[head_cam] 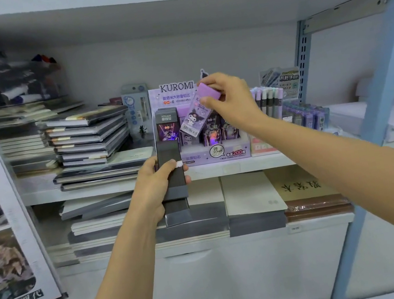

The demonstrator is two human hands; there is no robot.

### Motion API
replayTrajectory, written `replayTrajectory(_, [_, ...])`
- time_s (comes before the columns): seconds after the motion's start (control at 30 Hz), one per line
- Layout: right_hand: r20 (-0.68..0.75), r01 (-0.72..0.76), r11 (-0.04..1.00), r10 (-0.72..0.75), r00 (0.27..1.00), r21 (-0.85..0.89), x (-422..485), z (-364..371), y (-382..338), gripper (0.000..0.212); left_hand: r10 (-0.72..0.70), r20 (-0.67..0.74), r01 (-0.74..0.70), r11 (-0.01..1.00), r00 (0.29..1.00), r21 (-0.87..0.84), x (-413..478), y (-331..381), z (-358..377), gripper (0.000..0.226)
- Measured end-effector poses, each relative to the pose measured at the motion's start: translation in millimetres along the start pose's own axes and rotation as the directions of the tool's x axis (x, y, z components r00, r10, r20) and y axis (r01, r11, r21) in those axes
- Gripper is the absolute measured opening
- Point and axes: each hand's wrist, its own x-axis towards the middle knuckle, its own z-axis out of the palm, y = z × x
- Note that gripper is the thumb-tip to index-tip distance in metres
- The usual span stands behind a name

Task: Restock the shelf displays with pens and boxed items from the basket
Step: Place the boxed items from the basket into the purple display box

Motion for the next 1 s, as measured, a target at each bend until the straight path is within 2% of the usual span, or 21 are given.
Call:
replayTrajectory(0.1, [0.044,0.084,0.987,-0.078,0.996,-0.138,8,11,1,0.033,0.026,0.004,-0.026,0.999,1.000,-0.023,-1,1,-4,0.019])
replayTrajectory(0.3, [0.103,0.122,0.945,-0.095,0.990,-0.304,10,32,9,0.035,0.045,0.019,-0.044,0.998,0.999,-0.055,-3,2,-11,0.022])
replayTrajectory(0.53, [0.260,0.119,0.960,-0.052,0.964,-0.252,19,28,11,0.030,0.044,0.027,-0.043,0.998,0.999,-0.052,0,2,-17,0.022])
replayTrajectory(0.63, [0.294,0.123,0.951,-0.037,0.955,-0.282,22,30,9,0.032,0.046,0.031,-0.044,0.998,0.998,-0.053,0,2,-16,0.019])
replayTrajectory(0.77, [0.250,0.208,0.872,-0.103,0.963,-0.442,23,44,8,0.037,0.049,0.035,-0.047,0.998,0.998,-0.045,1,1,-15,0.018])
replayTrajectory(0.87, [0.145,0.176,0.853,-0.119,0.982,-0.491,21,48,12,0.043,0.051,0.041,-0.050,0.998,0.998,-0.043,1,0,-16,0.017])
replayTrajectory(0.93, [0.066,0.146,0.886,-0.130,0.989,-0.440,18,50,16,0.037,0.053,0.047,-0.051,0.998,0.997,-0.043,1,0,-16,0.016])
replayTrajectory(1.0, [0.049,0.164,0.868,-0.160,0.986,-0.468,14,53,19,0.025,0.051,0.047,-0.048,0.998,0.998,-0.047,1,0,-15,0.016])
